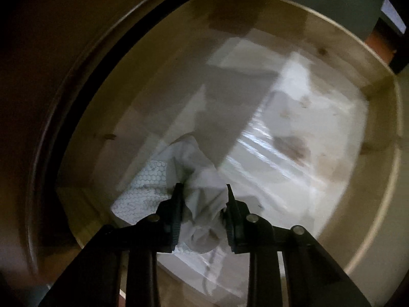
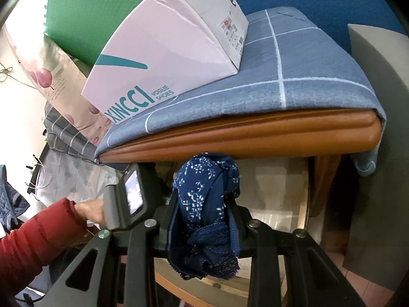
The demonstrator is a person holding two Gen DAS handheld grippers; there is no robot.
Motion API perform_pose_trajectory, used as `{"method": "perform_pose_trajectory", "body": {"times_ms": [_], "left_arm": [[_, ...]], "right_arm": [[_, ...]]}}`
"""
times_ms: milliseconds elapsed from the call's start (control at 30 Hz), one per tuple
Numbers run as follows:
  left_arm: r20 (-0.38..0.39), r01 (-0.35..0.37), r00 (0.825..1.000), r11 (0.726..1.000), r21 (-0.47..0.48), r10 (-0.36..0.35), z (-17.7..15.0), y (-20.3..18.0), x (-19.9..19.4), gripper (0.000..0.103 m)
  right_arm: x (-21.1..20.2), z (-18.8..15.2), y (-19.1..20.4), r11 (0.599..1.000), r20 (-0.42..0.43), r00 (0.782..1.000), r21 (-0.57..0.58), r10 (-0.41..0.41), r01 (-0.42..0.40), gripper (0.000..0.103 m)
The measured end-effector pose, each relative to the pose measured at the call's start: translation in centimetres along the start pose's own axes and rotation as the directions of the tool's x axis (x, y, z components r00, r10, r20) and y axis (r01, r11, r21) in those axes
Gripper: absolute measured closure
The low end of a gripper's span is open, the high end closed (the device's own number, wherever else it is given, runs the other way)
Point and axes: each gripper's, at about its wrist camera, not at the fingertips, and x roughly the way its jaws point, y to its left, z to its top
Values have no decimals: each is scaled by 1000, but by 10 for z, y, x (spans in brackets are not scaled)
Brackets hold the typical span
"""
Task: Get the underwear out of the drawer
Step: 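Lower the left gripper into the drawer and grasp the white cloth, then lift the white cloth with the left gripper and carry it over the box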
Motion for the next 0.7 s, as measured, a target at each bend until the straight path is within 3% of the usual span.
{"method": "perform_pose_trajectory", "body": {"times_ms": [167,333,500,700], "left_arm": [[27,78,997,996,-49,-77,-5,-4,-26,78],[48,100,994,992,-76,-97,-11,-3,-52,79],[97,103,991,984,-145,-89,-18,0,-72,79],[157,51,988,963,-264,-9,-23,-11,-107,79]], "right_arm": [[0,-2,1,1000,-1,1000,-13,-28,28,71],[4,-2,0,998,-12,998,-14,-60,60,71],[12,-4,2,993,-33,993,-37,-113,111,71],[16,-6,1,991,-42,991,-46,-126,124,71]]}}
